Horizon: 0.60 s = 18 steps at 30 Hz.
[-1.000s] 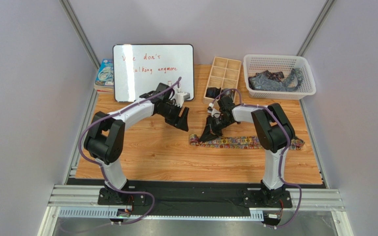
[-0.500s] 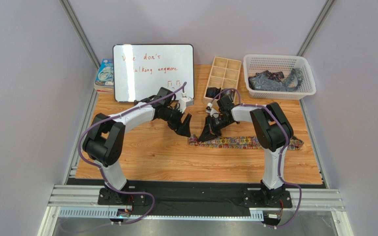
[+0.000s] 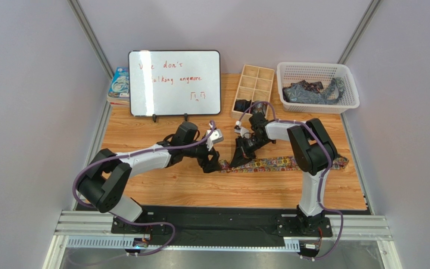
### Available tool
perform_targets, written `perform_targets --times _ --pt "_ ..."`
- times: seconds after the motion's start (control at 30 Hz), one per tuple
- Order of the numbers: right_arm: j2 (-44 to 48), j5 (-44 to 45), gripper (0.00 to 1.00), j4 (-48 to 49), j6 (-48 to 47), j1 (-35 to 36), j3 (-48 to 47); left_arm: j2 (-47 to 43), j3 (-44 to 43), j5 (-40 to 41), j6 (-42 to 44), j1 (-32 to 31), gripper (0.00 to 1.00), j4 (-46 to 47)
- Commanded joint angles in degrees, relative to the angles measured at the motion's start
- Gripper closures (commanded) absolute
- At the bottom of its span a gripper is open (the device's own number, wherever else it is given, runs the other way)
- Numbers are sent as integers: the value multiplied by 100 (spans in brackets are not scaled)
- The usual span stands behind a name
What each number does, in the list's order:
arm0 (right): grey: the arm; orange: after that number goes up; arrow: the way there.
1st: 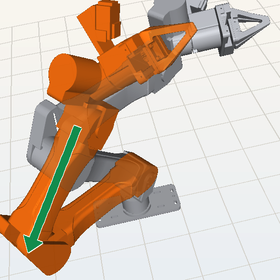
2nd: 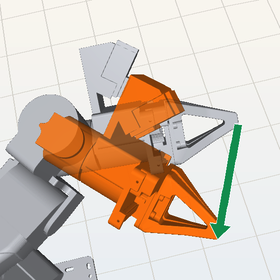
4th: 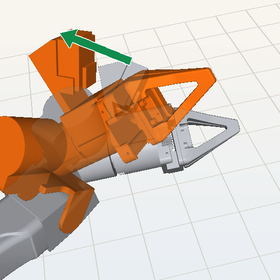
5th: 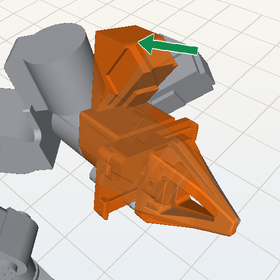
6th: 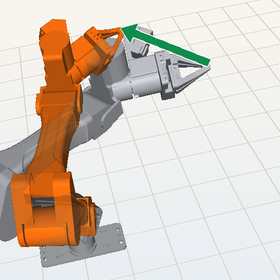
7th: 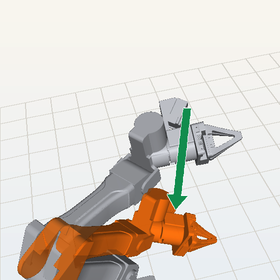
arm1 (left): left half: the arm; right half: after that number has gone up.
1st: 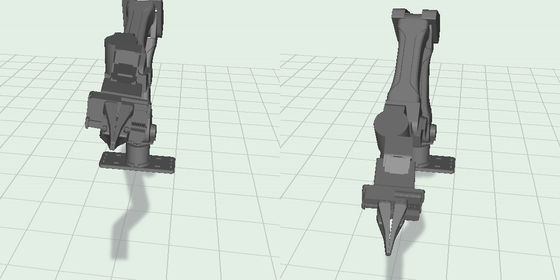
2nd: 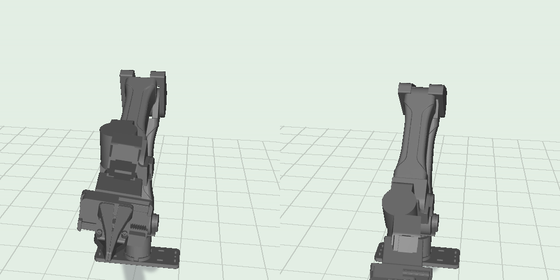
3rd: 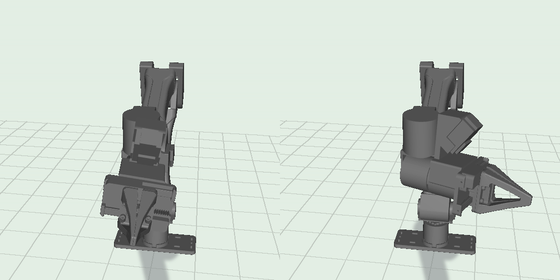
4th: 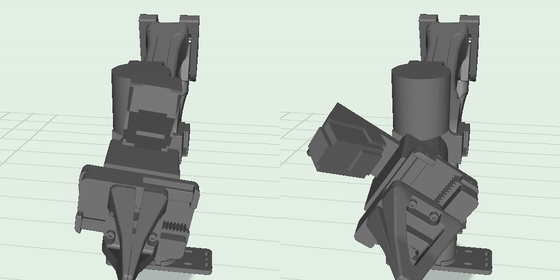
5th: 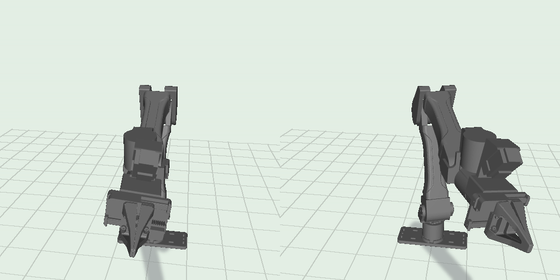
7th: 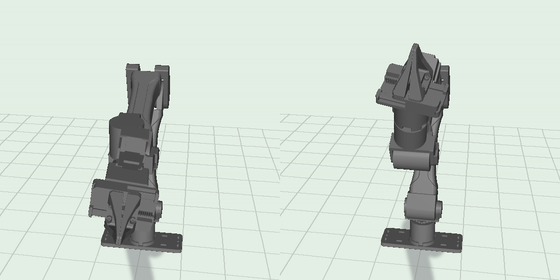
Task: Roll the ties
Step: Roll the tie at the center of the board.
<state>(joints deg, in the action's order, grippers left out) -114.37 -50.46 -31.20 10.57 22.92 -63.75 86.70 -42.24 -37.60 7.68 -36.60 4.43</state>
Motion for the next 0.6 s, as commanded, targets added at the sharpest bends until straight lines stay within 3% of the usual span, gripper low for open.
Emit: perform_targets --times 0.0,0.4,0.57 --pt "-86 713 100 -606 -898 -59 205 49 312 148 435 -136 14 1481" --pt "-191 686 100 -405 -715 -95 249 901 576 447 787 -664 20 2457" --pt "-323 581 100 -290 -574 -182 240 1253 646 623 586 -822 31 3002"
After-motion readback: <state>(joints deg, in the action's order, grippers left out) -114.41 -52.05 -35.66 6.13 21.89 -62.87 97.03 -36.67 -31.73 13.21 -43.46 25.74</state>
